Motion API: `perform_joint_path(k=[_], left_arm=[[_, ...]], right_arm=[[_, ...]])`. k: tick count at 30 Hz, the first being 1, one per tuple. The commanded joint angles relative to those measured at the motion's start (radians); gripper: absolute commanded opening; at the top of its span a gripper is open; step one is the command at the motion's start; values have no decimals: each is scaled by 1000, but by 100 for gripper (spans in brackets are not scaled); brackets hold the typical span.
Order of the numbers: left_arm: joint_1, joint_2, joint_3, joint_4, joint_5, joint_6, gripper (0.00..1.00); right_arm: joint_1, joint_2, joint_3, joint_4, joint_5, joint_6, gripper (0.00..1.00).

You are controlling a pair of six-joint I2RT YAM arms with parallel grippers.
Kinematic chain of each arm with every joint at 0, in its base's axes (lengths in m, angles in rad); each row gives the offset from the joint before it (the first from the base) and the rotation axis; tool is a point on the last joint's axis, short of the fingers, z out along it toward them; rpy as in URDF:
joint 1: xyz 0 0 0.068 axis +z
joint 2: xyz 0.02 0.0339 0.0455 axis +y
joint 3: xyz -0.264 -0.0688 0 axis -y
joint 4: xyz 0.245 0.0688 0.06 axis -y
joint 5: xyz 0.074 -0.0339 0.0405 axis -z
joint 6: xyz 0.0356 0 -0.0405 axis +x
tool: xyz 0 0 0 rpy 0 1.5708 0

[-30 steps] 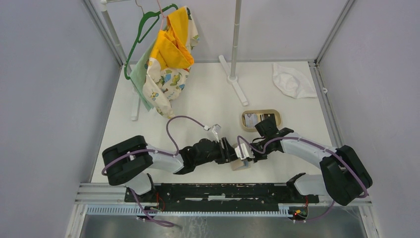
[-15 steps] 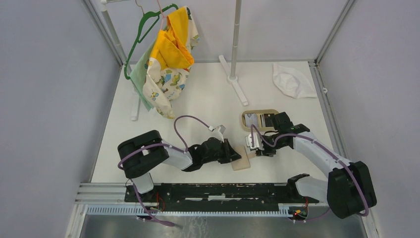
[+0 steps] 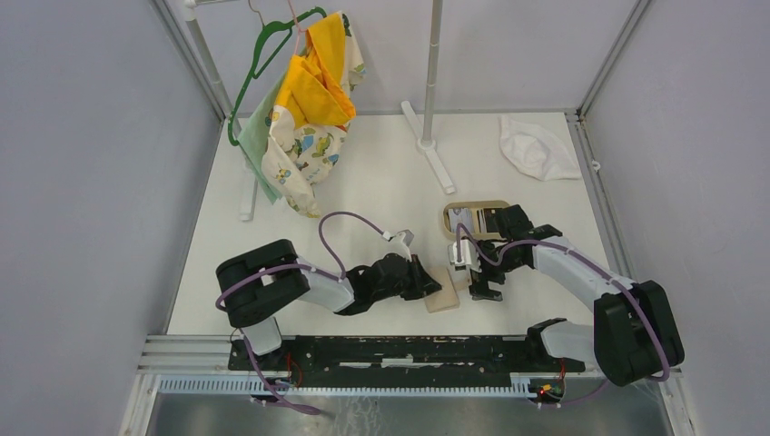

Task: Put the credit cards into the card holder
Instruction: Close the card holder at the center of the board.

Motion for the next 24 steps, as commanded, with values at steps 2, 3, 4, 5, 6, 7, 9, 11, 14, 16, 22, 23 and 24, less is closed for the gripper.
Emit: perform_joint_path(k=[2,3,4,5,6,7,9,11,14,16,22,23,24], left_arm=[[-4,0,22,-45,-44,70,15],[-4,0,24,-46,-44,70,15],[-5,1,26,-49,-43,71,15],[-4,4,28,-50,-42,72,15],[-5,4,28,-50,-42,72,15],[-5,5,28,-52,-43,72,15],[-6,5,26,-52,-44,72,15],[-6,4,24,-52,-47,73,15],[-5,0,22,-53,-50,72,15],[-5,-5,21,-52,-53,73,15],[-10,-17,19,-61,-65,79,15],[-11,-17,19,-61,-66,80,15],[-11,-15,20,-60,-67,80,15]], right_arm=[[-1,13,-9,41,7,11,98],[-1,13,-12,40,7,-4,98],[-1,13,-12,39,6,-17,98],[-2,13,-14,40,6,-22,98],[-1,14,-14,44,7,-20,98],[-1,15,-10,45,6,-13,98],[-1,27,7,39,5,15,97],[-2,45,37,17,-1,54,92],[-13,72,95,-30,-30,118,82],[-22,68,118,-42,-49,184,86],[-75,-110,32,62,-102,276,98],[-79,-126,16,62,-131,264,98],[-79,-133,5,57,-158,260,98]])
